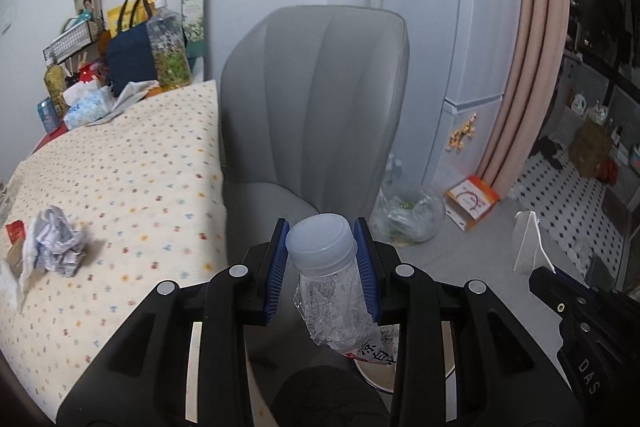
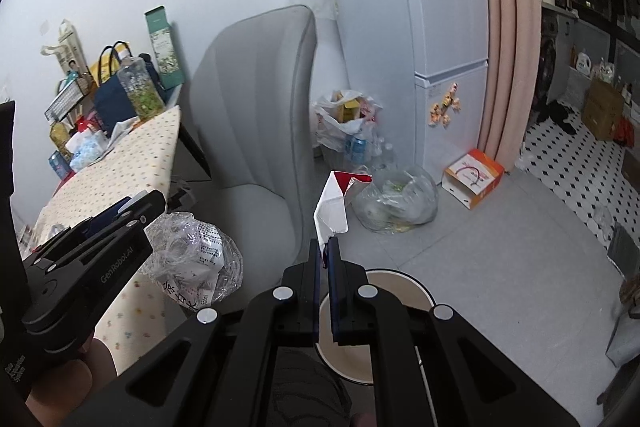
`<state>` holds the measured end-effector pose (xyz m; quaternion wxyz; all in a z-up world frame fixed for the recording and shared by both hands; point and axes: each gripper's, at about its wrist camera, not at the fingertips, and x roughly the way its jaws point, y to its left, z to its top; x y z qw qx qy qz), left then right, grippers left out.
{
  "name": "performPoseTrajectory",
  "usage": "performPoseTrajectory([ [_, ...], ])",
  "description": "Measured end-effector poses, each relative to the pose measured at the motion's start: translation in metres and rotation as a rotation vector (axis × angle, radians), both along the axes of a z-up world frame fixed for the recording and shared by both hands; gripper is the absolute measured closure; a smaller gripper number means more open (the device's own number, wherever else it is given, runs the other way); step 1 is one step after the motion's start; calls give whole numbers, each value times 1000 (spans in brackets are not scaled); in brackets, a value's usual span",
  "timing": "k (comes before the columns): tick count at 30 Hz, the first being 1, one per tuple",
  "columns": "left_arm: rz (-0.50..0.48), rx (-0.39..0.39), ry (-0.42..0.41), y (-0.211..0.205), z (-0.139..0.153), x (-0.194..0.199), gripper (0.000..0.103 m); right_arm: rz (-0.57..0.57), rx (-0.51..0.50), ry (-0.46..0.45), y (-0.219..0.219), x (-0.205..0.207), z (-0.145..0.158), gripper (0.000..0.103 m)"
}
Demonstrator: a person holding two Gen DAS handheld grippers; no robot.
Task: Collect trash
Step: 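Carry the bottle and paper scrap in both tools over the trash bin, then open the right tool to drop the paper while the left tool drops the bottle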
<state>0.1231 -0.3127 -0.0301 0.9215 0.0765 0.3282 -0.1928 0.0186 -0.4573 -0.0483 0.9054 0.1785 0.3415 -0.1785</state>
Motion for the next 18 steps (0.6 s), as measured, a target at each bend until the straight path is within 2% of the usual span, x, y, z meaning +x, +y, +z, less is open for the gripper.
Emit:
performPoseTrajectory([
  [10, -12, 15, 53, -12, -22, 13, 70, -40, 25, 50, -16, 15, -26, 95],
  [11, -13, 19, 58, -13, -23, 14, 70, -38, 28, 57, -18, 17, -30, 88],
  [12, -14, 21, 63, -13, -25, 15, 70, -44, 35, 59, -20, 16, -32, 75],
  [13, -15, 23, 66, -14, -26, 16, 70, -55, 37, 57, -21, 15, -33, 48],
  [14, -17, 25, 68, -14, -26, 17, 70, -75, 24, 46, -21, 13, -32, 45],
  [18, -29, 28, 71, -19, -26, 16, 70, -101, 22, 45, -27, 7, -32, 46],
])
